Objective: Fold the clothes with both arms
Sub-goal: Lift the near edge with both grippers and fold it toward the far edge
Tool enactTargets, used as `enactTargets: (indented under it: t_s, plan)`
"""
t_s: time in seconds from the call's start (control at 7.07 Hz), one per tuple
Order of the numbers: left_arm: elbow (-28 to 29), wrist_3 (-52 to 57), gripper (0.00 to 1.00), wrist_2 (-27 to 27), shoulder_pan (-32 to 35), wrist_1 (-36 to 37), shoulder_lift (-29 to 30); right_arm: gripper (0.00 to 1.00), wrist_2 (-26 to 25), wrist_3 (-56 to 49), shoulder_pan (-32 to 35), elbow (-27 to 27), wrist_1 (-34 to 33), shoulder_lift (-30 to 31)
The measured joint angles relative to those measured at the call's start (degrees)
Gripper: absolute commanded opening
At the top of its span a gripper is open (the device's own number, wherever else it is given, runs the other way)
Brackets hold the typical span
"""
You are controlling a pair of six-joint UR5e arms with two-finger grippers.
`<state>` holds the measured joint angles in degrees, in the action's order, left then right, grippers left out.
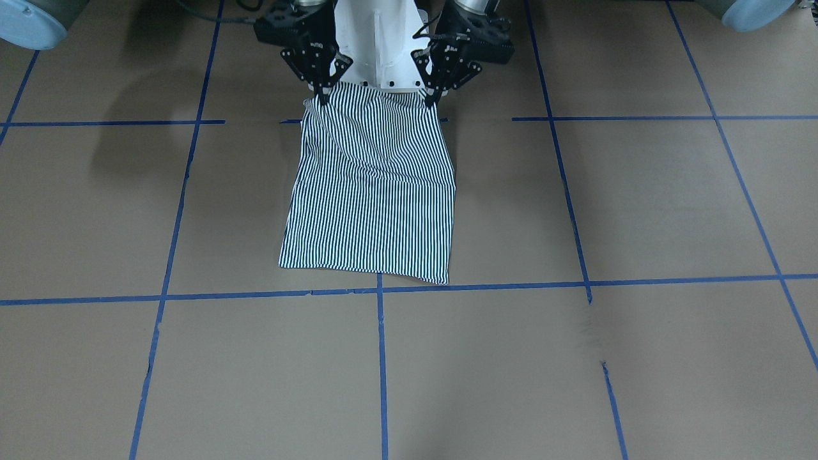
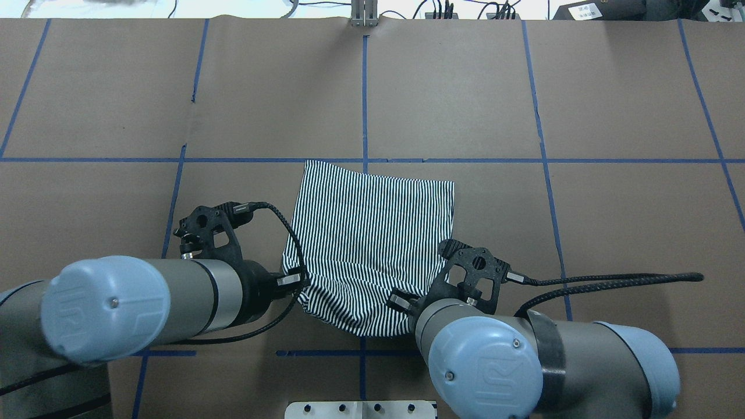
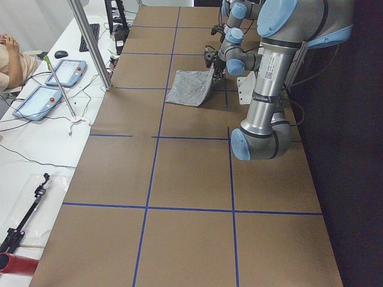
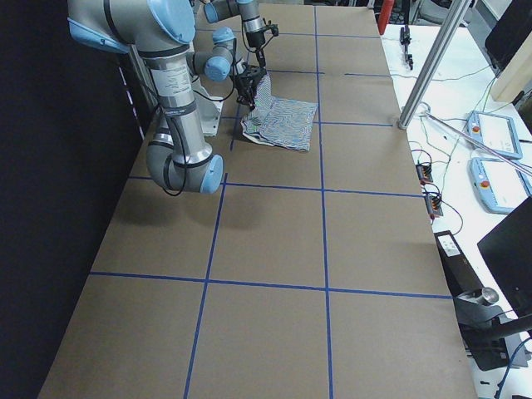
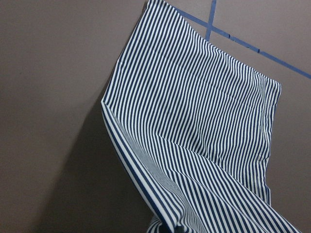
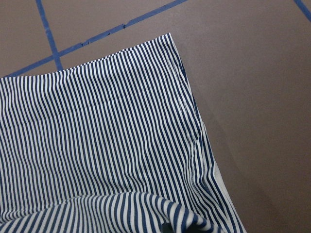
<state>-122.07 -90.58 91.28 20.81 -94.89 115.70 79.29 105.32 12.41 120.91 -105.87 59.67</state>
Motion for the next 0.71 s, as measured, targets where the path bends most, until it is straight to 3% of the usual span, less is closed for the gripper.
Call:
enactTargets:
  t_s: [0.42,0.71]
  plan:
    - [9.2,2.7,0.0,0.0,5.3,-2.6,4.4,0.0,0.3,-4.3,6.0,-12.0,5.2,-4.8]
    - [18.9,3.7,0.0,0.0,7.6,-10.7,6.2,0.0,0.3,-6.4,8.3,-16.5,6.0,-7.0]
